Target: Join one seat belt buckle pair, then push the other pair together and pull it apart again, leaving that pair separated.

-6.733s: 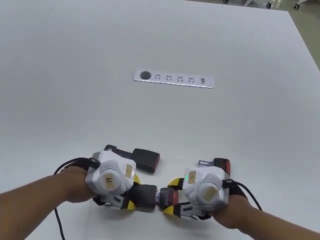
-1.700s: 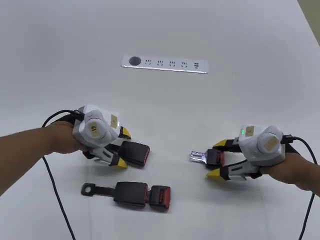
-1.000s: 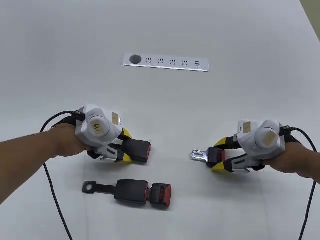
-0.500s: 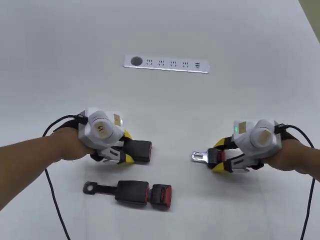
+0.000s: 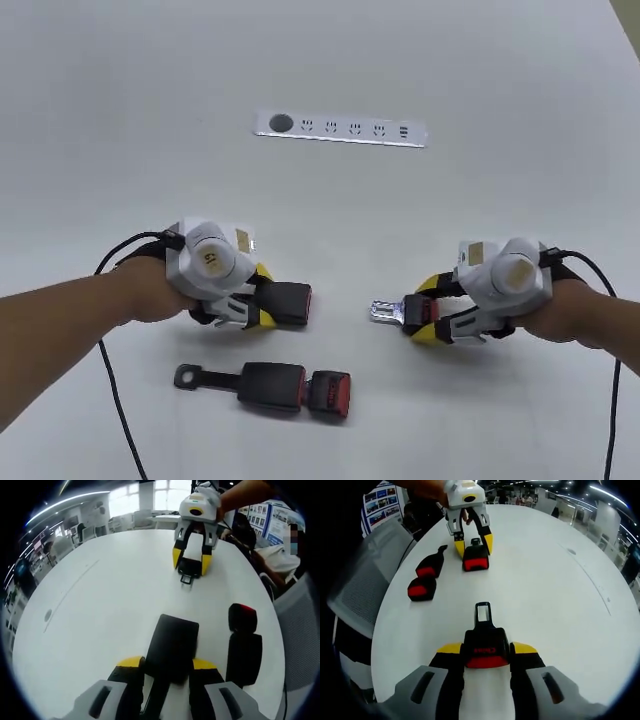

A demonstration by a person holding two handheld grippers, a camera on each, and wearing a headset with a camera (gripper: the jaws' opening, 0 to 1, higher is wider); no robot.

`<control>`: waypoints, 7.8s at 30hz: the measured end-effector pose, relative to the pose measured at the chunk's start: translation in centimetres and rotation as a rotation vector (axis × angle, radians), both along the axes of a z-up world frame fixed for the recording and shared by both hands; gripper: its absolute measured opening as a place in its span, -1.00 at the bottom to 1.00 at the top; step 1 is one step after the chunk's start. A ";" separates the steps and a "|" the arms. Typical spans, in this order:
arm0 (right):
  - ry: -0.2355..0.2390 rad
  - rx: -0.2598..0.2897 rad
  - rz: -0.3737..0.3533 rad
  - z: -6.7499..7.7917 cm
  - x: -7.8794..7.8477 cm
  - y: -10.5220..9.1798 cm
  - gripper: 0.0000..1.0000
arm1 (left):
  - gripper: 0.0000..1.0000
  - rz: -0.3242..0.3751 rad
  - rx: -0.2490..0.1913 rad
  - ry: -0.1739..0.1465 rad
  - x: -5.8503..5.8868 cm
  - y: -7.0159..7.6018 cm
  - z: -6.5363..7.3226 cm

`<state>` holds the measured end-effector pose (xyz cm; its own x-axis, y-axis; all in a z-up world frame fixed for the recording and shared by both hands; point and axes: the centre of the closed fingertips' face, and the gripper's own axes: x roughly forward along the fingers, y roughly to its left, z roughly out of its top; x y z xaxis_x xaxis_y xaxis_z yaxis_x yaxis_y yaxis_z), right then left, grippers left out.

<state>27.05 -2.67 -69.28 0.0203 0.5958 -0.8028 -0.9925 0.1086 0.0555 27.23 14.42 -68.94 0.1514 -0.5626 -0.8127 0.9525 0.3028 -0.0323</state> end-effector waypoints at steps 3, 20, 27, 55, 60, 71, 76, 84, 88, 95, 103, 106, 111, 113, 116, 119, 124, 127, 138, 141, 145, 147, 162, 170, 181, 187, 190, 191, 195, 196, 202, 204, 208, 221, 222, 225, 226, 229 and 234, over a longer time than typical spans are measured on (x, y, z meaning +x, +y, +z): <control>0.000 0.013 0.007 0.2 0.0 0.7 -0.30 | -0.29 0.003 0.004 0.001 -0.1 -0.1 0.1; 0.003 0.071 0.025 0.5 0.2 5.2 -0.30 | -0.29 -0.002 0.017 0.003 0.1 0.2 0.3; 0.004 0.093 0.029 0.4 -0.2 7.3 -0.30 | -0.29 -0.003 0.022 0.005 0.4 0.5 0.1; 0.012 0.150 0.014 0.0 0.0 10.4 -0.31 | -0.31 -0.031 0.025 0.000 0.4 0.2 0.2; 0.013 0.167 -0.003 -0.1 0.0 11.6 -0.31 | -0.32 -0.042 0.040 0.001 0.2 0.0 0.4; 0.012 0.167 -0.011 0.2 -0.3 12.2 -0.32 | -0.33 -0.066 0.052 -0.002 0.0 -0.1 0.5; 0.007 0.154 -0.006 0.2 -0.3 12.2 -0.32 | -0.33 -0.072 0.053 -0.002 0.0 0.0 0.5; -0.002 0.139 0.001 0.2 0.0 12.2 -0.31 | -0.33 -0.102 0.065 0.002 0.1 0.0 0.3; -0.001 0.137 0.007 0.2 0.0 12.2 -0.31 | -0.33 -0.121 0.064 0.001 0.0 0.1 0.2; -0.001 0.133 0.011 0.2 0.0 12.3 -0.31 | -0.33 -0.134 0.064 -0.001 0.0 0.1 0.1; -0.011 0.111 0.023 0.3 0.1 12.3 -0.31 | -0.34 -0.156 0.069 -0.002 0.0 0.1 0.2; -0.011 0.110 0.023 0.2 0.2 12.3 -0.31 | -0.33 -0.171 0.075 -0.002 0.1 0.1 0.1; -0.013 0.107 0.025 0.2 0.2 12.3 -0.31 | -0.33 -0.197 0.086 -0.002 0.2 0.3 -0.1; -0.014 0.105 0.024 0.2 0.2 12.2 -0.31 | -0.33 -0.202 0.090 -0.002 0.1 0.3 -0.1; -0.015 0.103 0.025 0.0 0.3 12.2 -0.31 | -0.33 -0.213 0.095 -0.005 0.1 0.2 0.0; -0.016 0.100 0.024 0.0 0.3 12.2 -0.31 | -0.33 -0.227 0.101 -0.006 0.0 0.2 0.1; -0.018 0.095 0.027 0.1 0.2 12.0 -0.31 | -0.33 -0.241 0.109 -0.007 -0.1 0.2 0.1; -0.016 0.087 0.032 0.2 0.1 11.5 -0.31 | -0.33 -0.250 0.113 -0.007 0.0 0.4 -0.1; -0.006 0.096 0.022 -0.1 0.3 10.4 -0.31 | -0.33 -0.241 0.100 -0.001 0.4 0.6 -0.6; -0.009 0.094 0.030 0.0 0.0 9.8 -0.31 | -0.33 -0.229 0.088 0.001 0.3 0.5 -0.5; -0.008 0.092 0.027 -0.2 0.2 8.9 -0.31 | -0.33 -0.228 0.081 0.002 0.3 0.5 -0.5; -0.007 0.092 0.027 -0.2 0.2 8.7 -0.30 | -0.33 -0.224 0.078 0.003 0.2 0.4 -0.4; -0.005 0.103 0.005 -0.2 0.0 5.7 -0.30 | -0.32 -0.191 0.041 0.007 0.2 0.4 -0.2; -0.001 0.110 -0.007 0.3 -0.1 4.2 -0.30 | -0.32 -0.183 0.036 0.009 0.2 0.3 -0.1; -0.003 0.108 -0.031 -0.2 0.0 2.0 -0.29 | -0.31 -0.171 0.033 0.011 0.1 0.2 -0.2; -0.001 0.104 -0.023 -0.2 -0.3 1.4 -0.29 | -0.31 -0.173 0.036 0.012 0.0 0.2 -0.2; -0.002 0.104 -0.023 -0.2 -0.4 1.0 -0.29 | -0.31 -0.172 0.036 0.013 0.1 0.2 -0.3; -0.003 0.105 -0.024 -0.2 -0.4 0.8 -0.29 | -0.31 -0.172 0.036 0.013 0.1 0.2 -0.3; 0.001 0.104 -0.021 0.0 -0.6 0.3 -0.29 | -0.31 -0.171 0.040 0.013 0.1 0.2 -0.4; 0.001 0.103 -0.022 0.0 -0.7 0.2 -0.28 | -0.31 -0.172 0.041 0.013 0.1 0.2 -0.3; -0.008 0.104 -0.042 0.0 -0.6 0.3 -0.28 | -0.30 -0.172 0.051 0.011 0.1 0.2 -0.4; -0.011 0.103 -0.048 0.0 -0.5 0.3 -0.28 | -0.30 -0.167 0.051 0.011 0.1 0.2 -0.4; 0.038 0.119 -0.168 0.1 -0.2 0.6 -0.25 | -0.26 -0.149 0.071 -0.007 -0.2 -0.2 0.1; -0.058 0.251 -0.517 2.6 1.1 0.1 0.29 | 0.54 0.179 -0.096 -0.041 2.1 0.3 3.0; -0.074 0.255 -0.541 2.8 1.3 0.0 0.33 | 0.56 0.200 -0.105 -0.061 2.3 0.5 3.3; -0.111 0.280 -0.631 4.1 1.4 -0.1 0.43 | 0.65 0.270 -0.138 -0.082 2.2 0.7 4.4; -0.119 0.292 -0.656 4.3 1.5 -0.2 0.45 | 0.69 0.296 -0.142 -0.088 2.3 1.0 4.1; -0.150 0.310 -0.738 5.0 1.8 -0.4 0.62 | 0.72 0.379 -0.177 -0.098 2.1 1.5 5.0; -0.187 0.324 -0.807 6.0 1.3 -0.4 0.77 | 0.94 0.523 -0.192 -0.094 1.2 2.9 5.8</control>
